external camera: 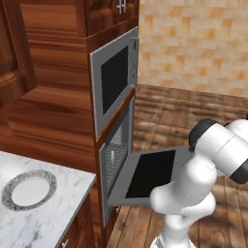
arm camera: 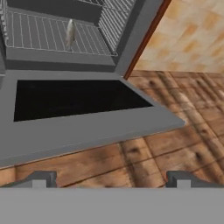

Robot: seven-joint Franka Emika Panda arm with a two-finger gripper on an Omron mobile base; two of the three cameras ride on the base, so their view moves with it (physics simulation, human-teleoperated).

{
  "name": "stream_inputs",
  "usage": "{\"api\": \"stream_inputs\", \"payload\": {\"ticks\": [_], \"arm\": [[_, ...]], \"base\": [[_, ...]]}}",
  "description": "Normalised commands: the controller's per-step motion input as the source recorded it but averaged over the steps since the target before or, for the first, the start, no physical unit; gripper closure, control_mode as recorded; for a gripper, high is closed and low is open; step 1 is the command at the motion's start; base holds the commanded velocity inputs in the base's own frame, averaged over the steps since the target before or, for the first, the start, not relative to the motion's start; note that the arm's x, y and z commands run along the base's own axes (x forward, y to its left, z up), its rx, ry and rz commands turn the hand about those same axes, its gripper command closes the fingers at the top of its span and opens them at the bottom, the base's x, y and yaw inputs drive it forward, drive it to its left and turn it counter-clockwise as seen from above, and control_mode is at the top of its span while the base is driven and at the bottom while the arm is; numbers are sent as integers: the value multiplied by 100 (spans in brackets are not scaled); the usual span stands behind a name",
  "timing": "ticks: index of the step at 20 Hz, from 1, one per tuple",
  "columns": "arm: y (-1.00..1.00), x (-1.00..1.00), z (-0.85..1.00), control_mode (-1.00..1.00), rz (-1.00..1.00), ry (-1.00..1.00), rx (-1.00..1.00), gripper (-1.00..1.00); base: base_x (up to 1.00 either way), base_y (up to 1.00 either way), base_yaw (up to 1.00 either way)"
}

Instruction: Place the fish on the bottom rack of the oven, and slide the tray back inside. Close the oven door.

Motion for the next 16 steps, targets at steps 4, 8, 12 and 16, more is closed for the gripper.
{"api": "stream_inputs", "payload": {"ticks": [4, 8, 12, 16], "arm": [[3, 0, -100, -100, 16, -11, 0, -100], [2, -9, -100, -100, 19, -29, 2, -100], [-13, -36, -71, -100, 21, -26, 4, -100], [-44, -36, -29, -100, 27, -16, 11, -100]], "base": [[0, 0, 0], [0, 0, 0], [0, 0, 0], [0, 0, 0]]}}
